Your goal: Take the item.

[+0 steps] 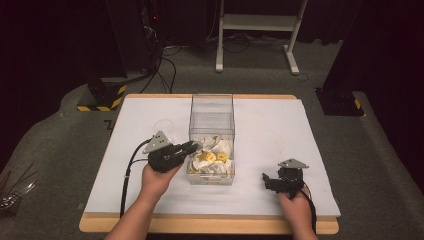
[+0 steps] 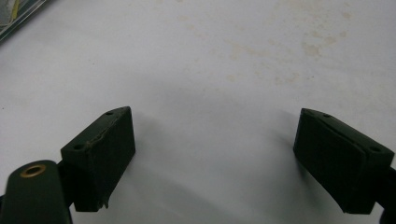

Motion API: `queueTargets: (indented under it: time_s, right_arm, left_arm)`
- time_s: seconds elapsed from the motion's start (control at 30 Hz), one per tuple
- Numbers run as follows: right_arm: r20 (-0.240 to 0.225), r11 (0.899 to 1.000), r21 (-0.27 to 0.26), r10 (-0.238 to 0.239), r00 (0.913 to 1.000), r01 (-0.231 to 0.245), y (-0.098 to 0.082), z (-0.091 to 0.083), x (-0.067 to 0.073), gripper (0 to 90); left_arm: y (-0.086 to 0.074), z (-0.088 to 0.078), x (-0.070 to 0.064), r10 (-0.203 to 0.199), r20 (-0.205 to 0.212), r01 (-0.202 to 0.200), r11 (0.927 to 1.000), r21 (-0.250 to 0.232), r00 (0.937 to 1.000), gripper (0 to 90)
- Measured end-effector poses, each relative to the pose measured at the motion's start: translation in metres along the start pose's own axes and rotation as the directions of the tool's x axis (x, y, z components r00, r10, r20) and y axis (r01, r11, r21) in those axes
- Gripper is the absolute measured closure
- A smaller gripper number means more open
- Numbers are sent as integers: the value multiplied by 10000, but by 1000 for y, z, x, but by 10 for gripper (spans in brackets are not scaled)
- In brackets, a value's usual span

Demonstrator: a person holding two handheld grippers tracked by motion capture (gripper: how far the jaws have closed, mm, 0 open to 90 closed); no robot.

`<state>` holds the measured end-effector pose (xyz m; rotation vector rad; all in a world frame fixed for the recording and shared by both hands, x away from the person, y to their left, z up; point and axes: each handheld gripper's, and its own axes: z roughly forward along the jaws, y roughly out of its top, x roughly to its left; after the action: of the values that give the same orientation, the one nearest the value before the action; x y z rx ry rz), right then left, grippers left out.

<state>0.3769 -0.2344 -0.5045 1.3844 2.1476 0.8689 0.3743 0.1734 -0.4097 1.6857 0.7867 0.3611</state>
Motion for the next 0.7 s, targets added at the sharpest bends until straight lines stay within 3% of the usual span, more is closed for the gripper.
queueTargets:
  time_s: [0.7]
  right_arm:
    - [0, 10000, -6, -17, 10000, 17, 0, 0, 0, 128]
  left_arm:
    - [5, -21, 10, -315, -207, 301, 9973, -668, 9993, 792]
